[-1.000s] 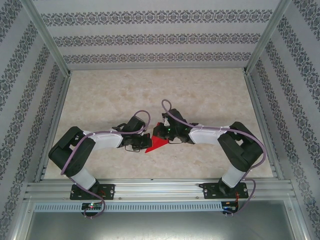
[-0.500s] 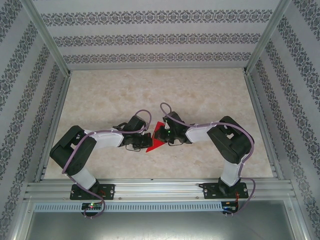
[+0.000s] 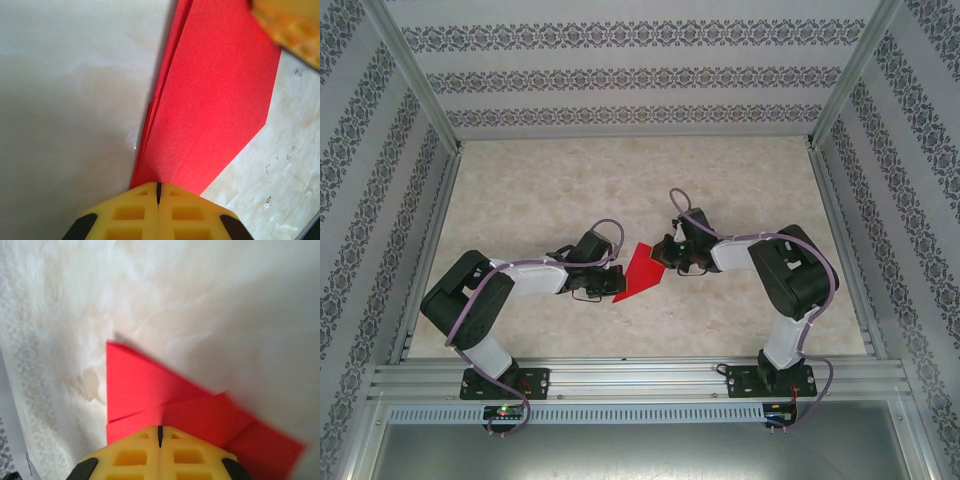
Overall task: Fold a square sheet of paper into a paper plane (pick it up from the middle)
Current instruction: Fourth fold the wing at the center of the table.
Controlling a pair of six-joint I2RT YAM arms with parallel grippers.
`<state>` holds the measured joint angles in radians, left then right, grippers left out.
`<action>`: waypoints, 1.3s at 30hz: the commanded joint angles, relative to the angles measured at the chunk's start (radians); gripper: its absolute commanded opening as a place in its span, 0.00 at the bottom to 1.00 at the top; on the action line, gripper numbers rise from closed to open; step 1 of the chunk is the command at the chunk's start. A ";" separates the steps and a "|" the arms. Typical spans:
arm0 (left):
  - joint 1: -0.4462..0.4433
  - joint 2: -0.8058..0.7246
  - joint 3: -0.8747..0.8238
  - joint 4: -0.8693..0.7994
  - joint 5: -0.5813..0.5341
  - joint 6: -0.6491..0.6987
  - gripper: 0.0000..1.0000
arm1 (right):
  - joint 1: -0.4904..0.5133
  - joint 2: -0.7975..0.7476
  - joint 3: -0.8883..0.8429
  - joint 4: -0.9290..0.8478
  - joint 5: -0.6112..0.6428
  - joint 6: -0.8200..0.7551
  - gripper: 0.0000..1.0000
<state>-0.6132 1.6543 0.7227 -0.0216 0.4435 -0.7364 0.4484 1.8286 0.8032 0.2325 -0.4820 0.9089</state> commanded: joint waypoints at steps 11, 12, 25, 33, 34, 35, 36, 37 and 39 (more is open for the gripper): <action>0.006 0.065 -0.070 -0.199 -0.076 0.034 0.00 | -0.172 -0.029 0.034 -0.046 -0.052 -0.073 0.06; 0.006 0.065 -0.069 -0.198 -0.074 0.033 0.00 | -0.169 -0.056 0.037 -0.054 -0.060 -0.074 0.07; 0.005 0.064 -0.065 -0.189 -0.068 0.035 0.00 | 0.150 -0.160 -0.047 0.005 0.066 0.046 0.03; 0.006 0.069 -0.064 -0.186 -0.067 0.036 0.00 | 0.239 -0.050 -0.060 0.075 0.068 0.111 0.01; 0.006 0.070 -0.064 -0.186 -0.066 0.034 0.00 | 0.243 -0.038 -0.061 0.069 0.073 0.107 0.01; 0.006 0.067 -0.065 -0.185 -0.068 0.033 0.00 | 0.244 -0.030 -0.066 0.065 0.088 0.105 0.01; 0.006 0.066 -0.067 -0.185 -0.068 0.032 0.00 | 0.241 -0.024 -0.072 0.060 0.100 0.104 0.01; 0.006 0.065 -0.068 -0.185 -0.069 0.031 0.00 | 0.235 -0.018 -0.073 0.047 0.111 0.098 0.01; 0.006 0.064 -0.069 -0.191 -0.073 0.031 0.00 | 0.224 -0.019 -0.071 -0.016 0.155 0.096 0.01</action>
<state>-0.6132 1.6543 0.7223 -0.0185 0.4442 -0.7292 0.6807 1.7885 0.7456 0.2775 -0.4152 1.0000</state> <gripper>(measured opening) 0.060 0.059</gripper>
